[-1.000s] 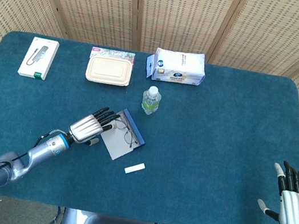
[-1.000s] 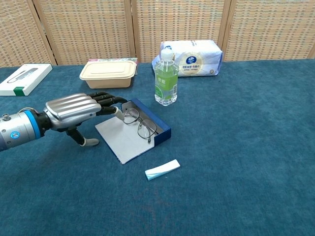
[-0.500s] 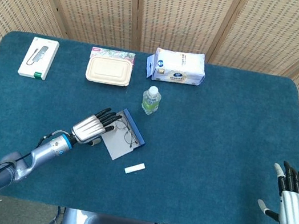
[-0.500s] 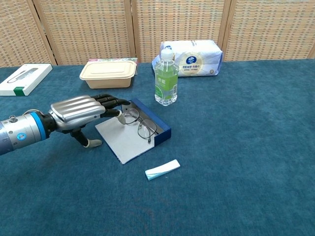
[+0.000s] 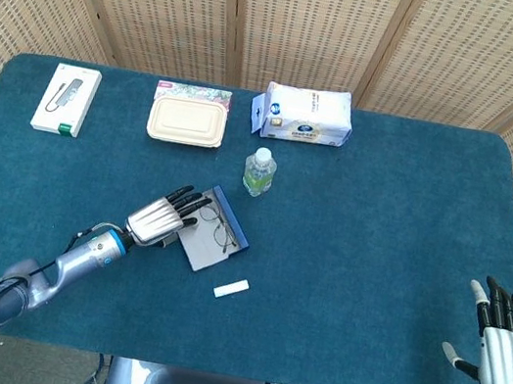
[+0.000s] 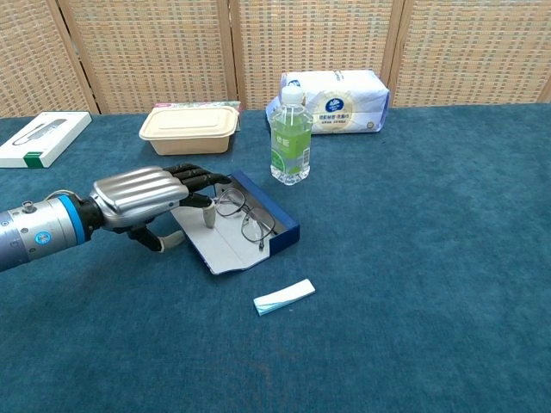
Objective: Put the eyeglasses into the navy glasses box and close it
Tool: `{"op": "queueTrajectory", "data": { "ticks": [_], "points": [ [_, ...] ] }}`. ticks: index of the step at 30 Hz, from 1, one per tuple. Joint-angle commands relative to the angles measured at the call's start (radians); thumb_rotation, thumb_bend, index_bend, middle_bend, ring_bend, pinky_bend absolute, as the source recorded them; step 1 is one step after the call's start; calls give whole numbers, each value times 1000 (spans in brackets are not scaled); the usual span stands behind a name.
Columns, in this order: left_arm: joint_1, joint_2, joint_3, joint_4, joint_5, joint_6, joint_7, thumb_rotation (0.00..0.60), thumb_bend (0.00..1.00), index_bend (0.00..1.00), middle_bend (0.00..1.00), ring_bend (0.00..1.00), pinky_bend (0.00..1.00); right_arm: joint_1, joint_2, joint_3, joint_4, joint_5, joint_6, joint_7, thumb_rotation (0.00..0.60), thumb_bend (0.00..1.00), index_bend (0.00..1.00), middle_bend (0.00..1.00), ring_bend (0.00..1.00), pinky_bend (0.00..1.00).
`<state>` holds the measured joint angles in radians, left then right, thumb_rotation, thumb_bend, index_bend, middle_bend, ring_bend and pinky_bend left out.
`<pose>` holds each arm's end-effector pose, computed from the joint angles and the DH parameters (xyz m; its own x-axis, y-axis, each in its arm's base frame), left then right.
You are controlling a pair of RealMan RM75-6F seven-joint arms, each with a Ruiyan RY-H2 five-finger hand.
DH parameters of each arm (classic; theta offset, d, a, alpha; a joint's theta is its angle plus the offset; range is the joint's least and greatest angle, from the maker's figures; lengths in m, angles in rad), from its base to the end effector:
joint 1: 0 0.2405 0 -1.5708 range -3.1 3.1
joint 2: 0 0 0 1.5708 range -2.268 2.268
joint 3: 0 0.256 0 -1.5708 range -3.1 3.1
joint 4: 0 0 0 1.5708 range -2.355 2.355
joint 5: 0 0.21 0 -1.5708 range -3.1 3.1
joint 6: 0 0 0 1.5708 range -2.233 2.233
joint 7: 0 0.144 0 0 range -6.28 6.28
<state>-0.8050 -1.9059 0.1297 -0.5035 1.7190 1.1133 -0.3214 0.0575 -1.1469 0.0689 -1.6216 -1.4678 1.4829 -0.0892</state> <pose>-0.2036 0.3667 -0.0744 0.6684 0.0822 0.7392 0.5572 -0.7137 -0.4245 -0.3144 -0.1761 0.1533 0.4384 -0.0022 0.8988 -0.8978 0.0455 0.4380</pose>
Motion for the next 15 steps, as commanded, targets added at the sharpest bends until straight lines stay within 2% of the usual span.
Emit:
{"op": "queueTrajectory", "data": {
  "ticks": [1,10,15],
  "points": [
    [-3,0,-3,0,-2,-1,1,600,514,370,0,0,0,0,0,0,0,0,0,0,600,208,9,0,0,0],
    [-44,-14,-31,-5,-15,-23,16,600,520,378,0,0,0,0,0,0,0,-1,1,-1,600,208,10,0,0,0],
    [-53,-20,-34,-13,-17,-32,25,600,527,423,0,0,0,-1,0,0,0,0,1,2,600,208,9,0,0,0]
  ]
}}
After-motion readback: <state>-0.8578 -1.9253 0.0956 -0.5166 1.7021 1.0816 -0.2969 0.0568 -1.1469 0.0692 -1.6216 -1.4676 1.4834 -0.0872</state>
